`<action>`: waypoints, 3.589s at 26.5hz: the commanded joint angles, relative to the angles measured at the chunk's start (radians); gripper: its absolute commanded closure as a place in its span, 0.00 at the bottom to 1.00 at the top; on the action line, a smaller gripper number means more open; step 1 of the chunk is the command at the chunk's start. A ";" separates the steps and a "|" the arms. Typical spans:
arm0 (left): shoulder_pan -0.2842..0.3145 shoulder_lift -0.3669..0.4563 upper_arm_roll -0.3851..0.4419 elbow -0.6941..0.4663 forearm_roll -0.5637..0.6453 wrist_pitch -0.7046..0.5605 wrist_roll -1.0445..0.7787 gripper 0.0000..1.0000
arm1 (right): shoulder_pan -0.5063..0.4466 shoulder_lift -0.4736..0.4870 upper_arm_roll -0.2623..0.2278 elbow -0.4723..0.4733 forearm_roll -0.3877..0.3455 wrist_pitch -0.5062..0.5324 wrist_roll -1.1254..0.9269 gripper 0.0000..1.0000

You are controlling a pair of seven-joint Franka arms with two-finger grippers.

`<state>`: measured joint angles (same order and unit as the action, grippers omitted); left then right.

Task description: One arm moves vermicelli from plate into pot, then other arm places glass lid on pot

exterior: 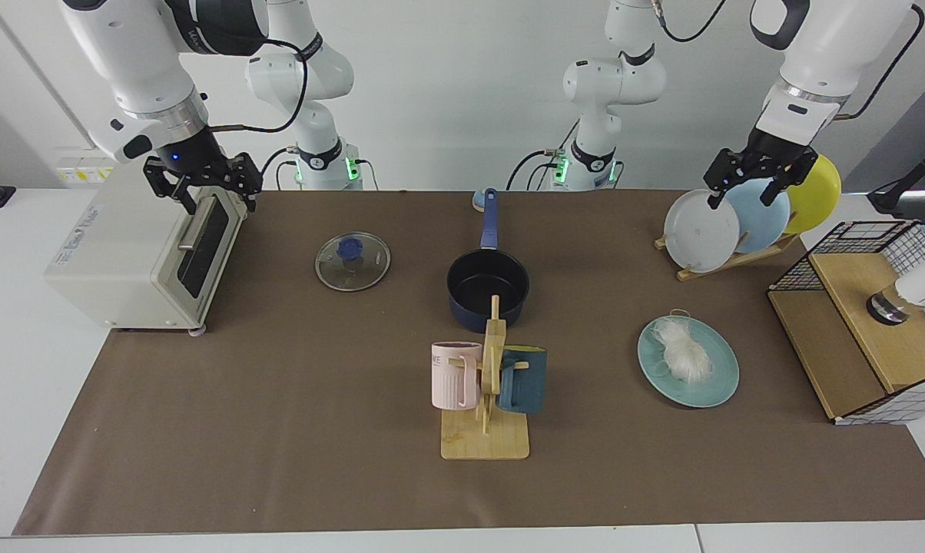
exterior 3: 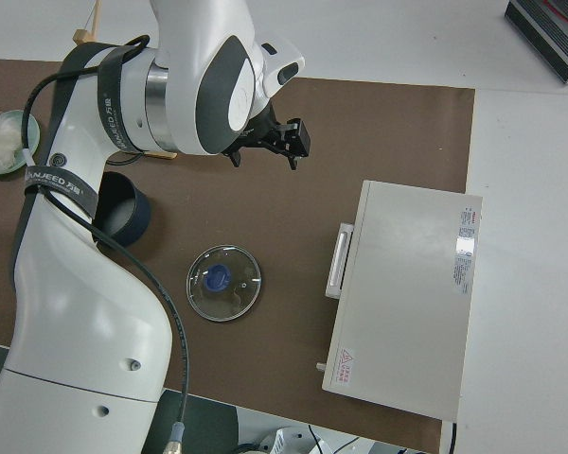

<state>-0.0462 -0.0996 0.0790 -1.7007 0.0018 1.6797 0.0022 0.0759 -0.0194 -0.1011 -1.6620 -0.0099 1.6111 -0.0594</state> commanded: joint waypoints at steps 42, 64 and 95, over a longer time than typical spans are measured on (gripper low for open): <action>0.029 0.482 0.007 0.230 -0.028 0.236 -0.242 0.00 | 0.203 0.009 0.011 -0.369 0.010 0.305 0.213 0.00; 0.034 0.666 -0.031 0.271 -0.037 0.334 -0.334 0.01 | 0.308 0.010 0.015 -0.557 0.024 0.427 0.283 0.00; 0.026 0.626 -0.035 0.147 -0.083 0.345 -0.185 1.00 | 0.320 -0.085 0.015 -0.852 0.024 0.690 0.323 0.00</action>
<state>-0.0178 0.5516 0.0439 -1.5245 -0.0663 2.0174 -0.1937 0.3969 -0.0704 -0.0899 -2.4638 0.0002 2.2529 0.2449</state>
